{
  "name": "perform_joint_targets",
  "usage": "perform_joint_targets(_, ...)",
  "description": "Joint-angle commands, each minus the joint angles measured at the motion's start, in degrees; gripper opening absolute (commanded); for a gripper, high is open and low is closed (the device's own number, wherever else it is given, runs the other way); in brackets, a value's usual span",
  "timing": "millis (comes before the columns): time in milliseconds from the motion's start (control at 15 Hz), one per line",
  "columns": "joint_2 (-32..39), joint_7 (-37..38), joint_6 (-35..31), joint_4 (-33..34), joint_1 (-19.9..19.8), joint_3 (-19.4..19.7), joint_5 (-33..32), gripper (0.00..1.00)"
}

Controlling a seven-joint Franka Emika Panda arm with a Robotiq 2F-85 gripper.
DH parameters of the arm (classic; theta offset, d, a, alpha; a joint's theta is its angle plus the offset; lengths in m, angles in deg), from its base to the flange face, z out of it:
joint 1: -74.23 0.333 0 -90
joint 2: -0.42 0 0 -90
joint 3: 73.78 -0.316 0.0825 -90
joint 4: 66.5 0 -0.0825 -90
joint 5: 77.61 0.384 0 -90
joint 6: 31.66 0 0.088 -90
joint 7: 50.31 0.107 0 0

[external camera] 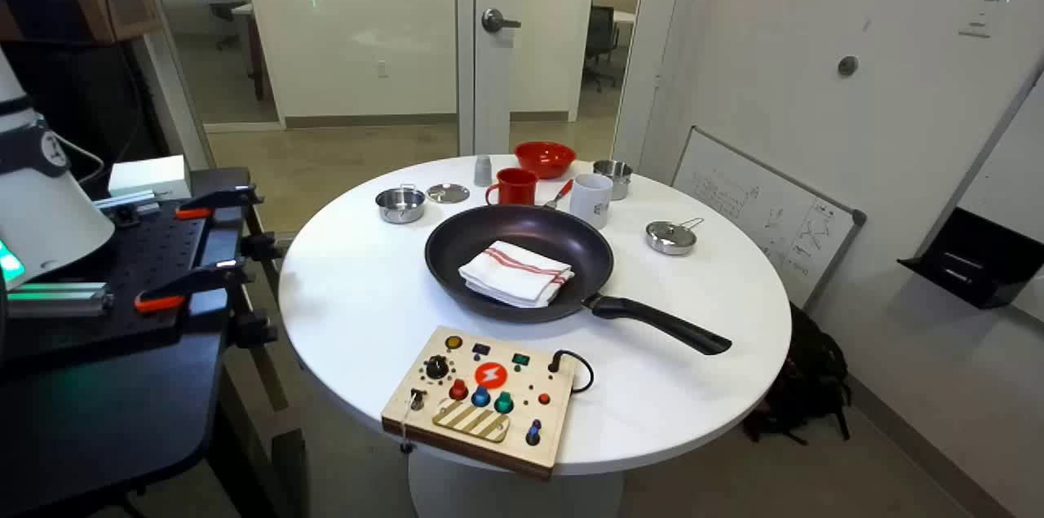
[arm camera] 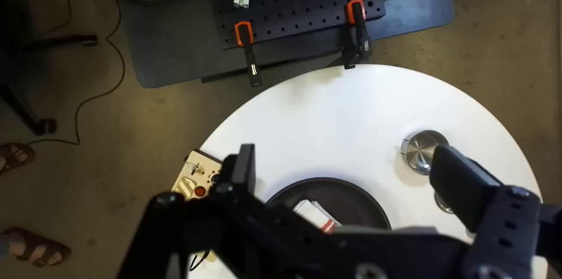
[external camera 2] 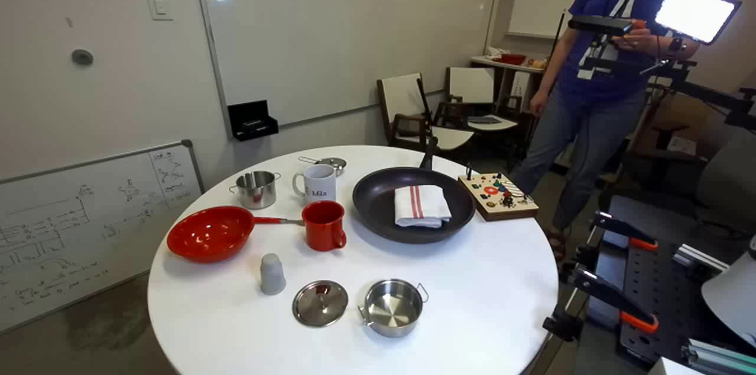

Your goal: Use the towel to wipe the inside of the pan

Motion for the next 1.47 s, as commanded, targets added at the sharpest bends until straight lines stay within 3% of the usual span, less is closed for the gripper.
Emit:
perform_joint_targets(0, 0.1, -0.1, 0.1, 0.1, -0.3, -0.2, 0.1, 1.0)
perform_joint_targets(600, 0.1, -0.1, 0.1, 0.1, -0.3, -0.2, 0.1, 1.0)
perform_joint_targets(800, 1.6, 3.0, -5.5, -0.4, -0.5, -2.9, -4.4, 1.0)
perform_joint_targets(1133, 14.6, 2.0, -17.5, 3.5, 2.0, -7.2, -15.3, 1.0)
perform_joint_targets(1400, 24.7, -2.1, -38.0, 2.3, 3.8, -6.9, -18.8, 1.0)
